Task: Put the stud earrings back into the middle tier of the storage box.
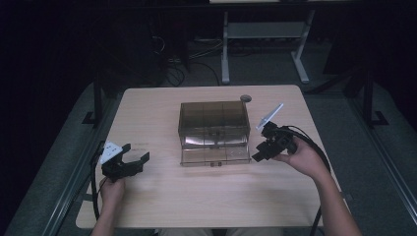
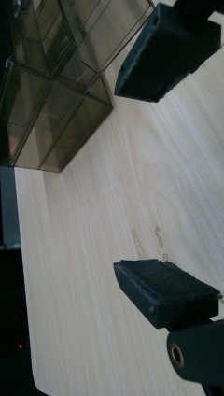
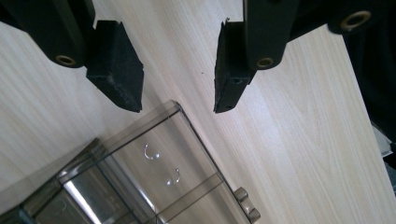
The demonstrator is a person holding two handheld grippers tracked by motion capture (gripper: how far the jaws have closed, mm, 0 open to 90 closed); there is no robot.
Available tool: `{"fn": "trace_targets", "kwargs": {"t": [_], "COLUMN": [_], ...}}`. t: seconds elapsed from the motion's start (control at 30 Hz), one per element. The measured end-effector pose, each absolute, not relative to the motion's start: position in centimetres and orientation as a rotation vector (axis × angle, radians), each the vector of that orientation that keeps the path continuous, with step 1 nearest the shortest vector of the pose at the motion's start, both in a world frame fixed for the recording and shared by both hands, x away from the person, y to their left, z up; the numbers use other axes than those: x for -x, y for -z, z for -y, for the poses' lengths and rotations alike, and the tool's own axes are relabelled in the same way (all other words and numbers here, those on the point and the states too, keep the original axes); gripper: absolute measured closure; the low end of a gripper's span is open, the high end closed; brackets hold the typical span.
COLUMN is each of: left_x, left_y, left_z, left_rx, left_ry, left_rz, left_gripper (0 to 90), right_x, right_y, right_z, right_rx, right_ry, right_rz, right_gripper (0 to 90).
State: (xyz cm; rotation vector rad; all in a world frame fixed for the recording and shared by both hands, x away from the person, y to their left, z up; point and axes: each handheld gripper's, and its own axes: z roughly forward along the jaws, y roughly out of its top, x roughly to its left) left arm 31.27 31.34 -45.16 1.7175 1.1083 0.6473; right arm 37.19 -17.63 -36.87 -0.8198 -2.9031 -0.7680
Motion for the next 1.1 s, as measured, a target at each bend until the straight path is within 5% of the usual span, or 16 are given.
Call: {"fn": "trace_targets", "kwargs": {"t": [1.1], "left_x": [-31.3], "left_y": [45.2], "left_z": [-31.0], "left_rx": [-1.729], "left_ry": [-0.651], "left_rz": [-1.097], "left_gripper": [12.8], "right_x": [-33.7], "right_y": [39.7], "right_z": [21.3], "right_rx": [0.904], "right_ry": [0.812], "right_rz": [2.853], "right_gripper": [50.3]}}
